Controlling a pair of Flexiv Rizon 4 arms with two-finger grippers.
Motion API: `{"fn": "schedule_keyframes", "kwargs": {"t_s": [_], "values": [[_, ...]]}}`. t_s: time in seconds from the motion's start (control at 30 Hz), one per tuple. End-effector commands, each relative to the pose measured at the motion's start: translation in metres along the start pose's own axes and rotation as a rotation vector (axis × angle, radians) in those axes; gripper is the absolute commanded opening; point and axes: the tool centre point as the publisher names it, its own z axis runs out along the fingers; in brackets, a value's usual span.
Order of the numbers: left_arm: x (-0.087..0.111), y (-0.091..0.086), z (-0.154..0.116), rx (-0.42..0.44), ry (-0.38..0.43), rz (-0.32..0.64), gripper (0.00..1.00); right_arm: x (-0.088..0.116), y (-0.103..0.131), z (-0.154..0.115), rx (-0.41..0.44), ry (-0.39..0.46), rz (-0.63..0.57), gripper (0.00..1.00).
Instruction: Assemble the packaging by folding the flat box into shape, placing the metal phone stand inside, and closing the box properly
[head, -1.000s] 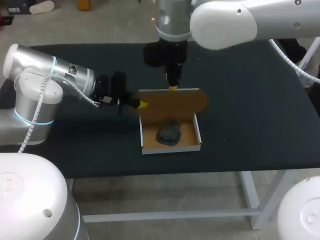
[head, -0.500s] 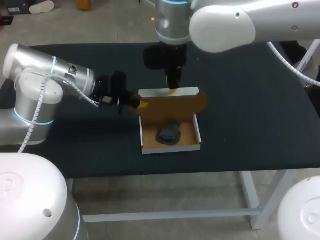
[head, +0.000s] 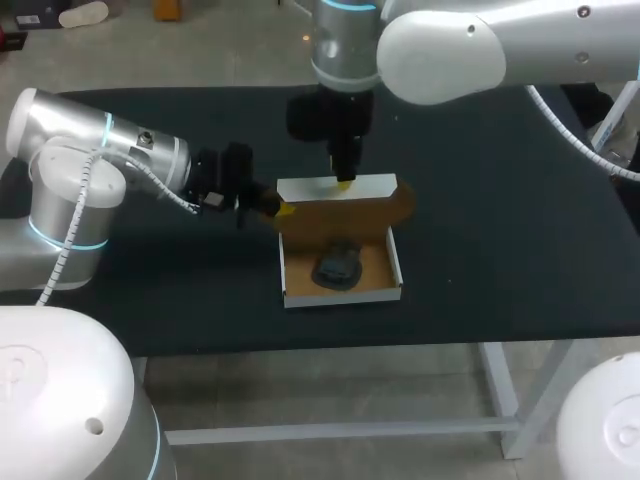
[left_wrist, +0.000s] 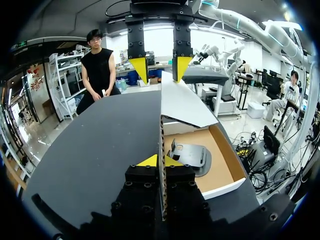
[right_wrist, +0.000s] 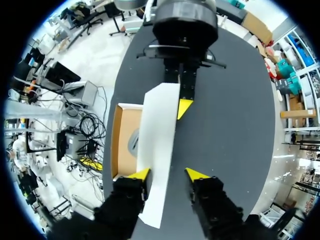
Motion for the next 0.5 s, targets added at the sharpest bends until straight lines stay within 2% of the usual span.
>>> {"fn": "schedule_keyframes", "kwargs": {"t_s": [0.03,0.5], "values": [[-0.0006,0.0012,0.0017,-0.002,0.005,0.000,0.00,-0.0041,0.0040,0.0062,0.000,0.013,-0.005,0.45],[-0.0006,0.0012,0.0017,-0.002,0.005,0.000,0.00,-0.0052,0.0075,0.0141,-0.001,0.036,-0.010,0.45]]}}
